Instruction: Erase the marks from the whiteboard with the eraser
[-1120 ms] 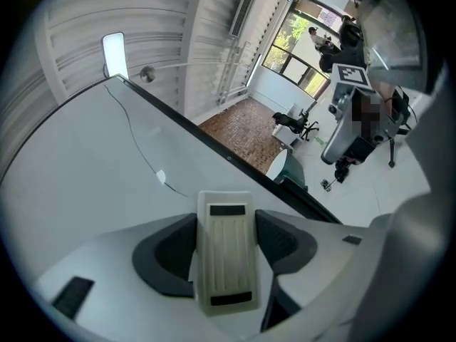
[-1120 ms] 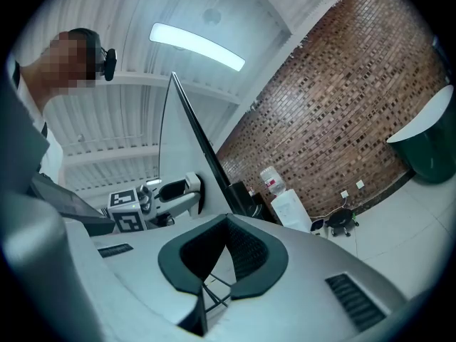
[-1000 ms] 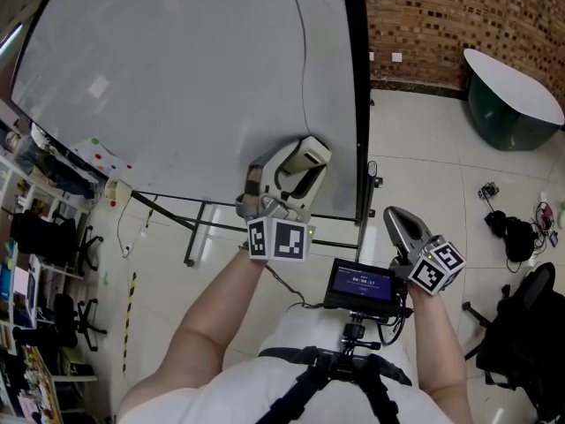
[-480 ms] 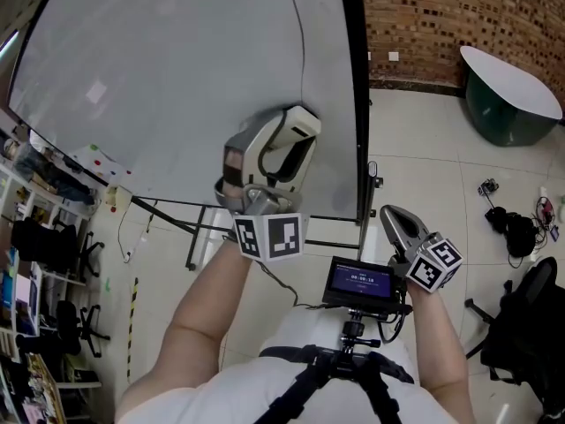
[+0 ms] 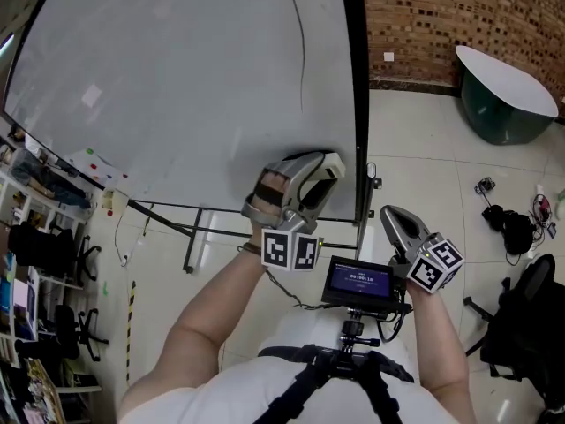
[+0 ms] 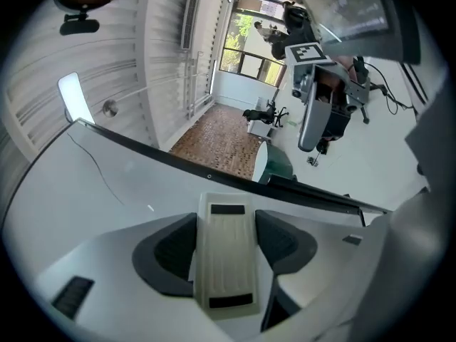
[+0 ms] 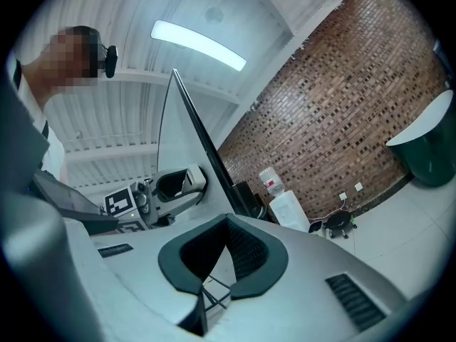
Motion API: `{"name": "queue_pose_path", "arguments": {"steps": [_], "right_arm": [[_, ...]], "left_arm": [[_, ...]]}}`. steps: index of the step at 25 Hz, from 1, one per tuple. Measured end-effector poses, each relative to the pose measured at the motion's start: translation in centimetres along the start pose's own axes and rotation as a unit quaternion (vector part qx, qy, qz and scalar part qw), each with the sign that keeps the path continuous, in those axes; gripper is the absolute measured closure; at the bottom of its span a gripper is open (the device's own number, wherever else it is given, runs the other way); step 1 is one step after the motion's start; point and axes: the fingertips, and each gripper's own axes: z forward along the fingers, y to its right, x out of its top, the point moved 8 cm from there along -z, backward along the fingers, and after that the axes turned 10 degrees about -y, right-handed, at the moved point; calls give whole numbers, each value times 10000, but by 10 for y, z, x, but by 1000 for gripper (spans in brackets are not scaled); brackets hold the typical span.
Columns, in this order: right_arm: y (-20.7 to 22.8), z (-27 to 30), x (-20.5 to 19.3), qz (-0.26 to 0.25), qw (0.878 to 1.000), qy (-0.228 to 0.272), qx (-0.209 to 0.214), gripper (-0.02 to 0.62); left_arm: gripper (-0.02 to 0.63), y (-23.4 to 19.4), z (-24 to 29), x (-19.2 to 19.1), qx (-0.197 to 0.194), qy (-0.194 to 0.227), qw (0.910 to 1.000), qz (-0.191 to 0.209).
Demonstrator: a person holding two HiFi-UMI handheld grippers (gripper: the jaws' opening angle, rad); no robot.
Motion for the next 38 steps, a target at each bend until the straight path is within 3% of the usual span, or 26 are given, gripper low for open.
{"name": "queue_pose_path", "arguments": {"steps": [3,8,15,18,20,22,29,33,38], "right_arm": [[-5,4,13,-174,9998,107,65,575],[-16,9,35,-576,9979,215,207,575],[-22,5,51,-1090,9936,225,166,575],[-27,5,58,-1182,9924,291,152,575],[-33,6,64,-1250,9914,336,170,575],[-39,7,68,-1308,9906,341,188,575],[-53,8,74,-1508,9881,284,100,575],[-67,10,90,-1971,9797,272,-226,575],[-113,25,102,-2110,9755,485,-391,575]], "left_arm": [[331,-12,2,-1,-109,2,9997,-239],[331,-40,-1,-4,145,1,9982,-582],[328,-89,-11,6,760,194,9953,-566],[328,-114,-17,3,1053,247,9913,-753],[328,-120,-19,0,1119,292,9898,-830],[328,-114,-19,-1,1150,290,9907,-665],[328,-64,-13,-6,523,181,9984,-108],[328,-44,-11,-24,91,30,9995,-296],[327,-54,-30,-53,140,46,9997,-218]]}}
